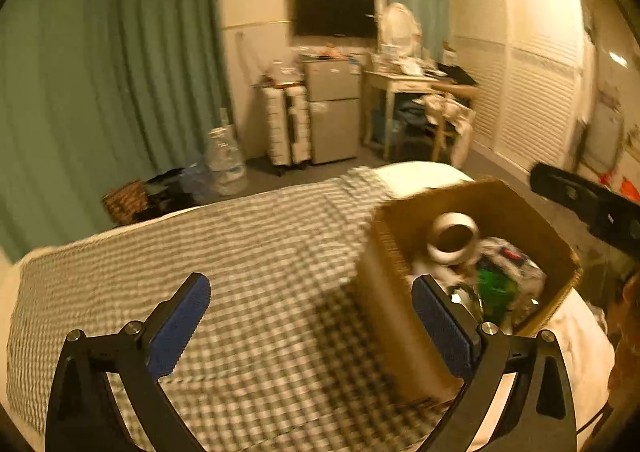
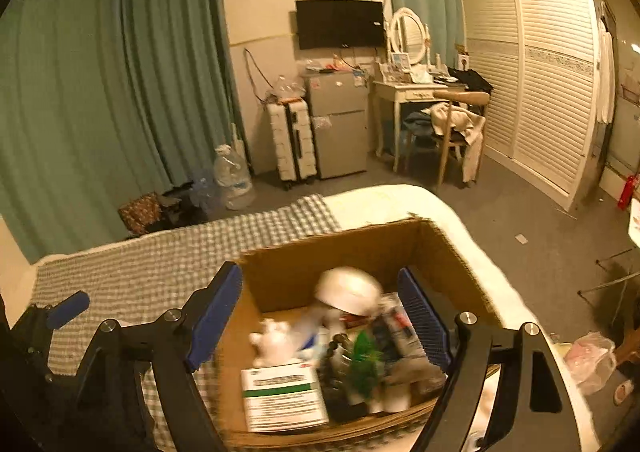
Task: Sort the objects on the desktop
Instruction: 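Move both open tools back over the red-printed sachet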
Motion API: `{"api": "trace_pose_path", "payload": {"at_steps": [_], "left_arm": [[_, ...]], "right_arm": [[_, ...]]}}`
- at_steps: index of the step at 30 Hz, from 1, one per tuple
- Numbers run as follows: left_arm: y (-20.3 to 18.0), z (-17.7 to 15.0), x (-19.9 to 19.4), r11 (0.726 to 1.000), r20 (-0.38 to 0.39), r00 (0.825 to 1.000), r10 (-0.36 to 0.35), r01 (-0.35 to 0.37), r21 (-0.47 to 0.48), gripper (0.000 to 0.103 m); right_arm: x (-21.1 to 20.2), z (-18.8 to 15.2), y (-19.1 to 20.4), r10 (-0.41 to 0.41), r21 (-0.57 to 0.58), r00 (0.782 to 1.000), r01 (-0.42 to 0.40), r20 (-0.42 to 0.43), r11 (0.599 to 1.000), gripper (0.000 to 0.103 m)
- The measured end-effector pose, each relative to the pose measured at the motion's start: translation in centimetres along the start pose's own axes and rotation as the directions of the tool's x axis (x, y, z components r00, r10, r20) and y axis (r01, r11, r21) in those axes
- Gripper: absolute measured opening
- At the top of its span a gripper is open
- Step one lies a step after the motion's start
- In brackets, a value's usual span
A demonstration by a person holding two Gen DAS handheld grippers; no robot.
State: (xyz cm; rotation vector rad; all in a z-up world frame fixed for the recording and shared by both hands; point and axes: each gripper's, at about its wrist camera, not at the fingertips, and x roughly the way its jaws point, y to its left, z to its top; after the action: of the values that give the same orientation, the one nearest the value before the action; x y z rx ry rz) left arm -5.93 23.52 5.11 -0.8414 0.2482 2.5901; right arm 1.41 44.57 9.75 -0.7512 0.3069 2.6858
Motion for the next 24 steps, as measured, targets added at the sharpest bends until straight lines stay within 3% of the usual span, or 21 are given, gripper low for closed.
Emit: {"api": "trace_pose_path", "payload": {"at_steps": [5,12,19,24], "left_arm": [[7.5,-1.6,-1.5,0.988,-0.009,0.993,0.118,-0.119,-0.097,0.103],[16.8,-6.1,-1.9,0.932,-0.026,0.954,0.300,-0.299,-0.205,0.103],[21.7,-11.3,2.9,0.885,-0.131,0.938,0.320,-0.345,-0.313,0.103],[22.6,-14.7,7.4,0.884,-0.227,0.940,0.255,-0.322,-0.338,0.103]], "right_arm": [[-1.1,-2.1,5.7,0.073,-0.017,0.997,-0.072,0.033,0.997,0.092],[-0.8,-5.5,14.7,0.192,-0.081,0.977,-0.185,0.089,0.979,0.103],[4.8,-10.0,19.9,0.269,-0.076,0.962,-0.271,-0.041,0.960,0.103],[9.1,-14.0,21.0,0.244,-0.076,0.963,-0.253,-0.115,0.964,0.103]]}}
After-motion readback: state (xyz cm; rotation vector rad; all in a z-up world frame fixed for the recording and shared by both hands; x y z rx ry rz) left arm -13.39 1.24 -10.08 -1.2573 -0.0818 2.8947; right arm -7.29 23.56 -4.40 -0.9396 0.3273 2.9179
